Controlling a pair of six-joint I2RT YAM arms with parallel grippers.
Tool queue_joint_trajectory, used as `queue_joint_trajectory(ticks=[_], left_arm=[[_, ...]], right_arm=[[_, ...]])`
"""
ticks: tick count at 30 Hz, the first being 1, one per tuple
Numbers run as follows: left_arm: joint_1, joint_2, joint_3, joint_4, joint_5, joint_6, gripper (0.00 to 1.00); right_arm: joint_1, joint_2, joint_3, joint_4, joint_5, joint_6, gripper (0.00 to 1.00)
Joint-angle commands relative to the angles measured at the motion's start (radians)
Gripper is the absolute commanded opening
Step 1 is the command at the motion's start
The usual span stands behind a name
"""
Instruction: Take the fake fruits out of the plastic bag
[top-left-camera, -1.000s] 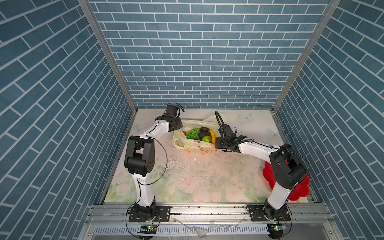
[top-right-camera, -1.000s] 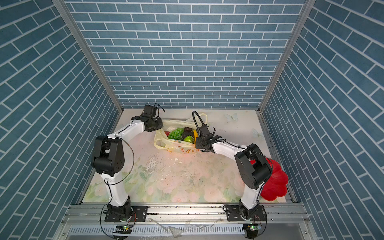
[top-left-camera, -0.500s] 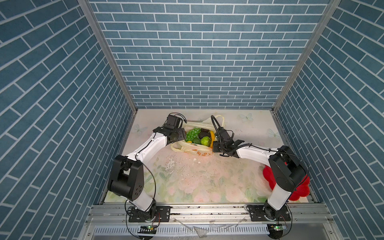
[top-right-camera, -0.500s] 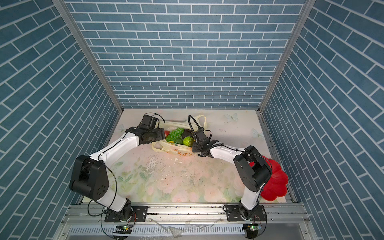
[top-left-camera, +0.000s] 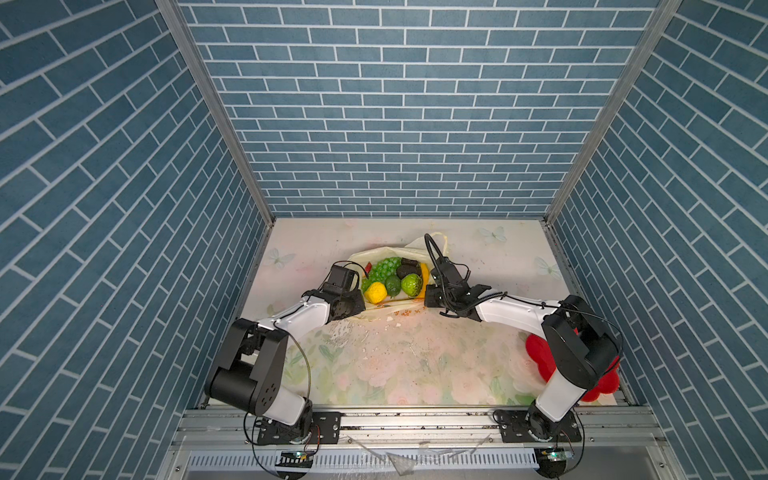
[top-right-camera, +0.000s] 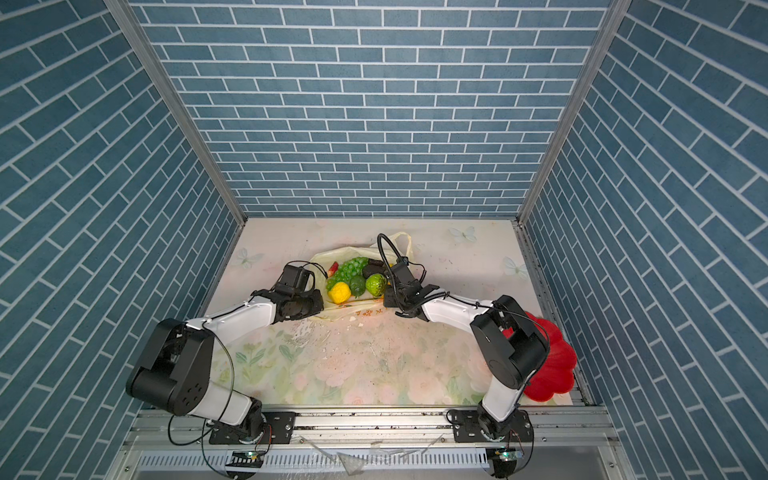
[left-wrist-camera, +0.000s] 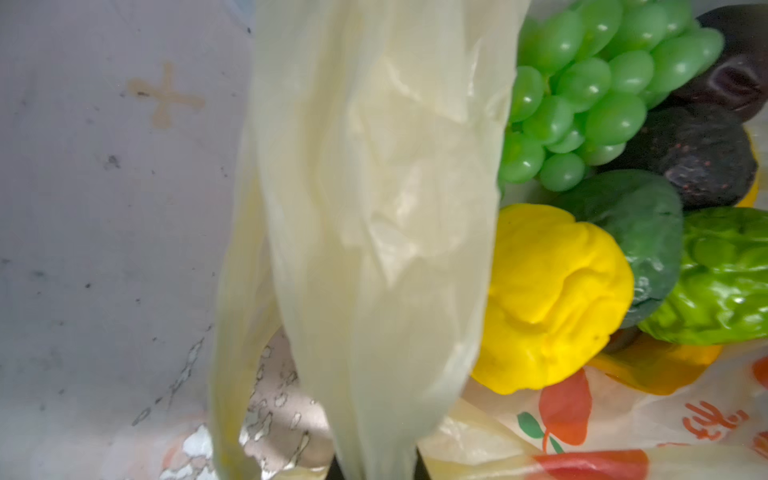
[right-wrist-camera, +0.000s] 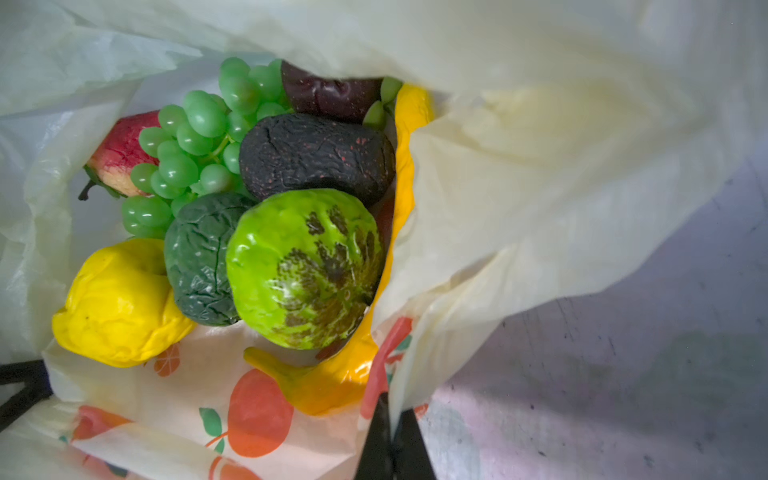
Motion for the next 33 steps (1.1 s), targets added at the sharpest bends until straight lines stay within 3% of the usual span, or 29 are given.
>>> queue_joint_trajectory(ticks=[1, 6, 10, 15, 21, 26, 33], left_arm=[[0.008, -0.007, -0.040, 0.077, 0.029, 0.021, 0.12], [0.008, 0.004, -0.033, 0.101, 0.039, 0.015, 0.10], [0.021, -0.003, -0.016, 0.081, -0.028, 0.016, 0.06], [0.126, -0.001, -0.016, 0.099, -0.024, -0.001, 0.03], [0.255, -0.081, -0.059, 0.107, -0.047, -0.019, 0.02], [0.253, -0.129, -0.116, 0.137, -0.020, -0.008, 0.02], [0.149, -0.098, -0.146, 0.188, 0.040, 0.022, 0.02]], right_arm=[[-0.005, -0.038, -0.061, -0.002, 0.021, 0.055, 0.02], [-0.007, -0.046, -0.080, -0.007, 0.039, 0.072, 0.02], [-0.018, 0.001, -0.036, 0.019, 0.002, 0.063, 0.02], [-0.044, 0.112, 0.070, 0.056, -0.061, 0.032, 0.02], [-0.044, 0.266, 0.315, 0.007, -0.113, -0.023, 0.01], [-0.044, 0.300, 0.384, -0.025, -0.123, -0.031, 0.01], [-0.045, 0.180, 0.230, -0.017, -0.109, -0.021, 0.01]])
